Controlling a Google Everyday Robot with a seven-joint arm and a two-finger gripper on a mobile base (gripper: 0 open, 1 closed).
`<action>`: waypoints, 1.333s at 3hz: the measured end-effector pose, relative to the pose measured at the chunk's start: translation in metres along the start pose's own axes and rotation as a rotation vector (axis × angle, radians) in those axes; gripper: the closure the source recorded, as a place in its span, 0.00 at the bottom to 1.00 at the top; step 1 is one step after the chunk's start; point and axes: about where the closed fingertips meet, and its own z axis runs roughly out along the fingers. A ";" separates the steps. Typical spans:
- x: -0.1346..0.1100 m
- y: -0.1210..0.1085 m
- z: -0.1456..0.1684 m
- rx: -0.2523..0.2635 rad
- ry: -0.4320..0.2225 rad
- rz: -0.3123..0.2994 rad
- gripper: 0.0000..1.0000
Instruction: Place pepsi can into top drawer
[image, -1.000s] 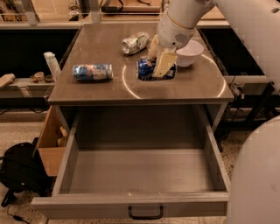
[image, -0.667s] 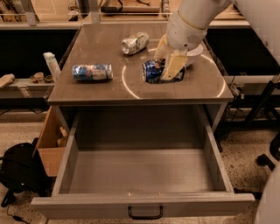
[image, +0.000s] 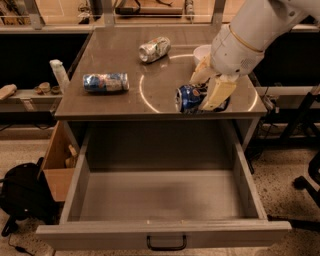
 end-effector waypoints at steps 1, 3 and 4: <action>-0.003 0.027 0.008 -0.008 -0.034 0.020 1.00; 0.002 0.034 0.050 -0.013 -0.046 0.058 1.00; 0.007 0.038 0.066 -0.012 -0.044 0.091 1.00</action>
Offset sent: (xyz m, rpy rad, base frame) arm -0.0332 0.0107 -0.0617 0.0598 0.0487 -0.0504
